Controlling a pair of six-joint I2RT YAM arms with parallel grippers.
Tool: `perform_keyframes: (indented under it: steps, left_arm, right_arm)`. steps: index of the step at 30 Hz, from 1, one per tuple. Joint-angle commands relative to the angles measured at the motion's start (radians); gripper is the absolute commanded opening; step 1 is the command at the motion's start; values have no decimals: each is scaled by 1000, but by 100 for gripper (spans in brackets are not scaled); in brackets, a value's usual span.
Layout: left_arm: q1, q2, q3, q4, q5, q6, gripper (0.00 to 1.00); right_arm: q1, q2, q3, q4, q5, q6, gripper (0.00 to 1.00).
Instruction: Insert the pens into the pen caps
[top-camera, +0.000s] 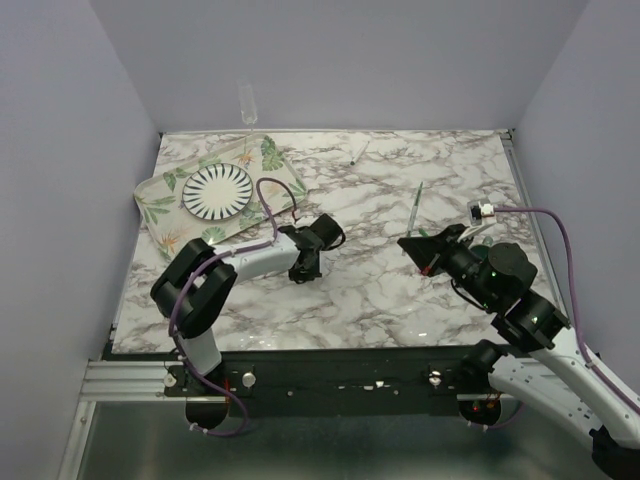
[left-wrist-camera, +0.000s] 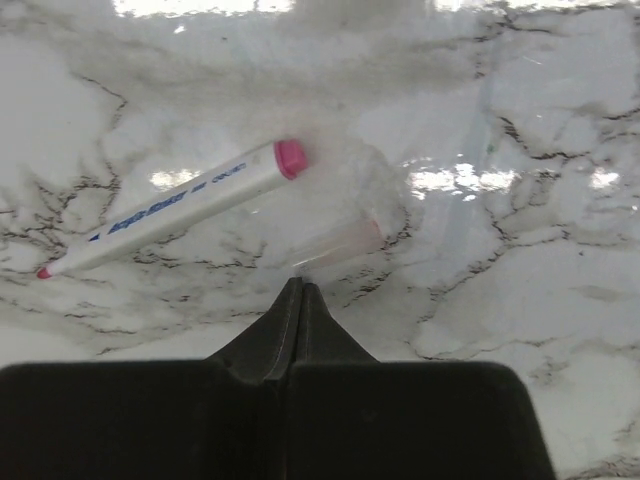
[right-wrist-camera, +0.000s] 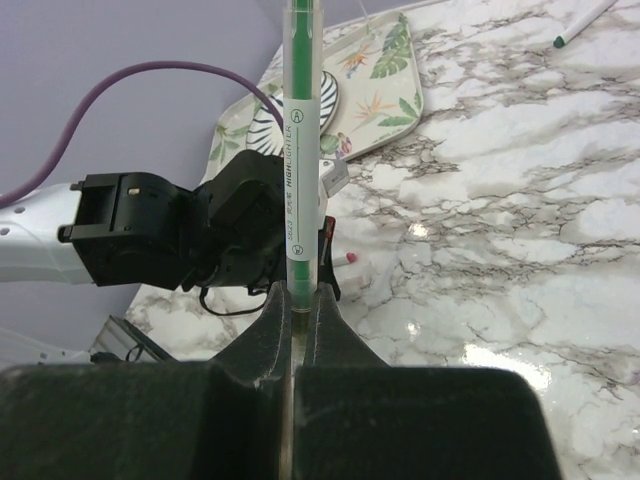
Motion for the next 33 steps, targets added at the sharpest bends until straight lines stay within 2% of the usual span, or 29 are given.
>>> perform_keyframes:
  steps: [1,5,10,11,13,14,17,19,25,27,28,31,33]
  left_arm:
    - [14,37,43,-174,-212,-93,0]
    - [22,-11,52,-207,-231,-170,0]
    - [22,-122,41,-239,-179,-325,0]
    - [22,-151,41,-243,-165,-375,6]
    - [24,-180,46,-248,-129,-420,25]
    - [25,-206,48,-240,-114,-451,43]
    - [34,-268,34,-216,-74,-529,53]
    - [37,-295,22,-234,-70,-680,62]
    - [86,-346,-34,-282,-14,-1019,59]
    - [117,-351,-67,-289,44,-1089,51]
    - [120,-357,-86,-268,61,-1185,50]
    - [120,-366,-164,-112,82,-1248,48]
    - [125,-303,-126,-136,96,-1284,47]
  right_arm:
    - [5,-14,-12,-10,14,-1,1]
    - [5,-17,-14,-12,16,1,1]
    - [5,-14,-15,-10,14,1,1]
    - [5,-13,-14,-10,14,1,1]
    - [5,-14,-14,-7,13,1,1]
    - [5,-14,-14,-7,11,1,1]
    - [5,-19,-12,-10,11,-1,1]
    - [5,-22,-12,-16,14,-3,1]
    - [7,-51,-12,-33,27,-4,1]
    - [5,-59,-14,-32,22,-4,1]
    - [5,-59,-14,-30,21,-6,1]
    - [5,-56,-4,-35,4,-9,1]
    - [5,-56,0,-41,1,-10,1]
